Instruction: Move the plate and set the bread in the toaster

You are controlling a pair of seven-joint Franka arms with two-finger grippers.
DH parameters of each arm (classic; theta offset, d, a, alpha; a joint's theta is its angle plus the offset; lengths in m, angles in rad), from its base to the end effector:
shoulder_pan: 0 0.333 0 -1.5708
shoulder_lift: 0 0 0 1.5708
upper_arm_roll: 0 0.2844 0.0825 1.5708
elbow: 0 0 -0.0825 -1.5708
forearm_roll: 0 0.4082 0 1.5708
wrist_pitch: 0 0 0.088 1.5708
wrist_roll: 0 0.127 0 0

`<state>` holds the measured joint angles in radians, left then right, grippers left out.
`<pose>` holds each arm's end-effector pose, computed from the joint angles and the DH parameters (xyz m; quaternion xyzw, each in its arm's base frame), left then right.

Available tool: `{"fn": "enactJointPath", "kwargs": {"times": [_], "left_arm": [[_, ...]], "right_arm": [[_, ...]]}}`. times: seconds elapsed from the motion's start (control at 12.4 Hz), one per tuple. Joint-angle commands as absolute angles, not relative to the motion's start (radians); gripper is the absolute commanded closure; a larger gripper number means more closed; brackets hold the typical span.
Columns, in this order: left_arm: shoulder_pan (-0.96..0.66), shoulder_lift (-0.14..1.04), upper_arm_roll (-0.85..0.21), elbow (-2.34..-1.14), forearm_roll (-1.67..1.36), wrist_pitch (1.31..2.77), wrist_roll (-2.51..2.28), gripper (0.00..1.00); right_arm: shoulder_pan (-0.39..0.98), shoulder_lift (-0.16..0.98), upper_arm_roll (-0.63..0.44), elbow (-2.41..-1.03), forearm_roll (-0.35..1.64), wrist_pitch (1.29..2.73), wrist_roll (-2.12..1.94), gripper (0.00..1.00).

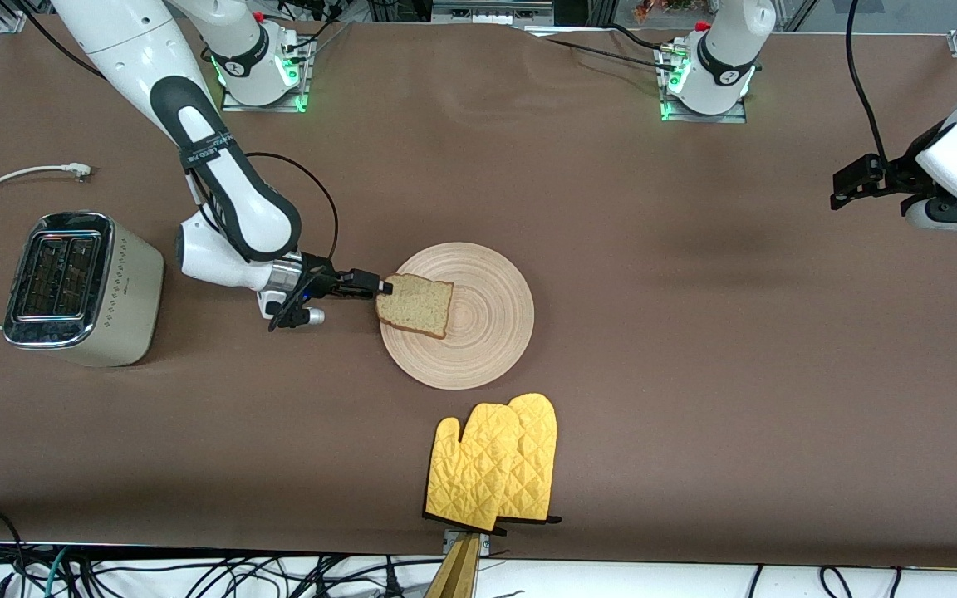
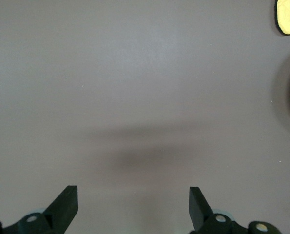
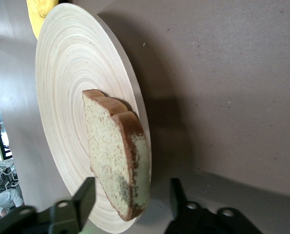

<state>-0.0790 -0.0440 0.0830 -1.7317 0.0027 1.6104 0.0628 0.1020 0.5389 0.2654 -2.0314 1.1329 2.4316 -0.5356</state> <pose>0.5629 0.0032 0.5216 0.9988 -0.0296 -0.0387 0.0018 0.5415 0.2329 0.1161 -0.9205 0.0404 0.0414 0.3864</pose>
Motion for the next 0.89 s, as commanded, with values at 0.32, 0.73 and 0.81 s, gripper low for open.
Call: {"fn": "enactJointPath", "kwargs": {"times": [0.32,0.73,0.81], "left_arm": [[-0.057,-0.029,0.081,-1.603,-0.002,1.580,0.071,0.00],[-0.060,-0.012,0.075,-1.605,0.000,1.575,0.034,0.00],[-0.063,-0.014,0.071,-1.605,0.002,1.575,0.034,0.00]], "right_arm": [[0.092,0.534,0.265,-2.022,1.163,2.442,-0.560,0.90],[0.087,0.482,0.246,-2.014,1.155,2.428,-0.545,1.00],[0.087,0.466,0.224,-2.013,1.151,2.412,-0.542,1.00]]}}
